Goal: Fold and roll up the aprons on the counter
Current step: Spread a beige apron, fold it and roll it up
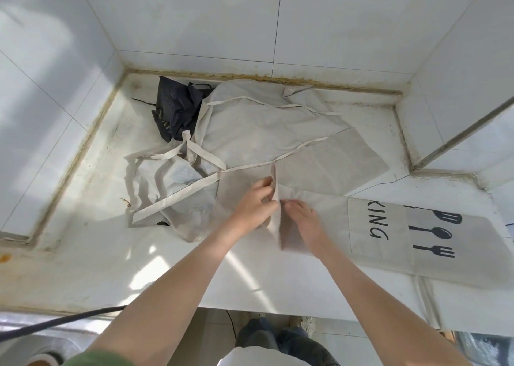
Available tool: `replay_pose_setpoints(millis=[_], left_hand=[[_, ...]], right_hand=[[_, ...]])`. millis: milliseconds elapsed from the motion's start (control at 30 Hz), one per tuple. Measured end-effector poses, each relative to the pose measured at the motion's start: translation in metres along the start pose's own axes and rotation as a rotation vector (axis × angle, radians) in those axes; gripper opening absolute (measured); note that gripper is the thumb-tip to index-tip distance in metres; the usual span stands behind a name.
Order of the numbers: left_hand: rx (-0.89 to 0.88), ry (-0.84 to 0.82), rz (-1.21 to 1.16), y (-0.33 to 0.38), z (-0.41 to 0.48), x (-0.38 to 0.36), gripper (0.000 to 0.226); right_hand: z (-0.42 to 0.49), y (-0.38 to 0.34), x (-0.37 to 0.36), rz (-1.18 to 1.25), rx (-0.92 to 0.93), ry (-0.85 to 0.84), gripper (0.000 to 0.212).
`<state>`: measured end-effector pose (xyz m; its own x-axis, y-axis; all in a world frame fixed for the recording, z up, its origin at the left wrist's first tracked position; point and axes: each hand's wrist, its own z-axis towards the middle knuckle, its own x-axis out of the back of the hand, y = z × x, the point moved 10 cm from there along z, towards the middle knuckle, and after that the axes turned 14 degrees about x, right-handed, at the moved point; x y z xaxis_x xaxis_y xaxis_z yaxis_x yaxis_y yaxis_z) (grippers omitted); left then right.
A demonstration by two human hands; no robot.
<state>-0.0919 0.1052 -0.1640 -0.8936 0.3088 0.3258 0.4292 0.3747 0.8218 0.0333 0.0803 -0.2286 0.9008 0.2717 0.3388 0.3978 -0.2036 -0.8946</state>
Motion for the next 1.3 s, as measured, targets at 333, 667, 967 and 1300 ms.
replay_pose_setpoints(millis=[333,667,967,1300], left_hand=[[0.064,-0.167,-0.053,-0.005,0.005,-0.052,0.034],[-0.097,0.024,0.238,-0.024,0.011,-0.052,0.052],[-0.101,0.029,0.748,-0.036,0.021,-0.074,0.059],[-0.087,-0.017,0.859,-0.052,0.023,-0.077,0.058]], right_hand=[[-0.009,0.013,0.007,0.666,-0.175,0.118,0.033],[-0.026,0.009,-0.017,0.891,-0.399,-0.113,0.040],[-0.022,0.024,-0.005,0.746,-0.264,-0.080,0.034],[-0.021,0.025,0.021,-0.217,-0.041,-0.056,0.050]])
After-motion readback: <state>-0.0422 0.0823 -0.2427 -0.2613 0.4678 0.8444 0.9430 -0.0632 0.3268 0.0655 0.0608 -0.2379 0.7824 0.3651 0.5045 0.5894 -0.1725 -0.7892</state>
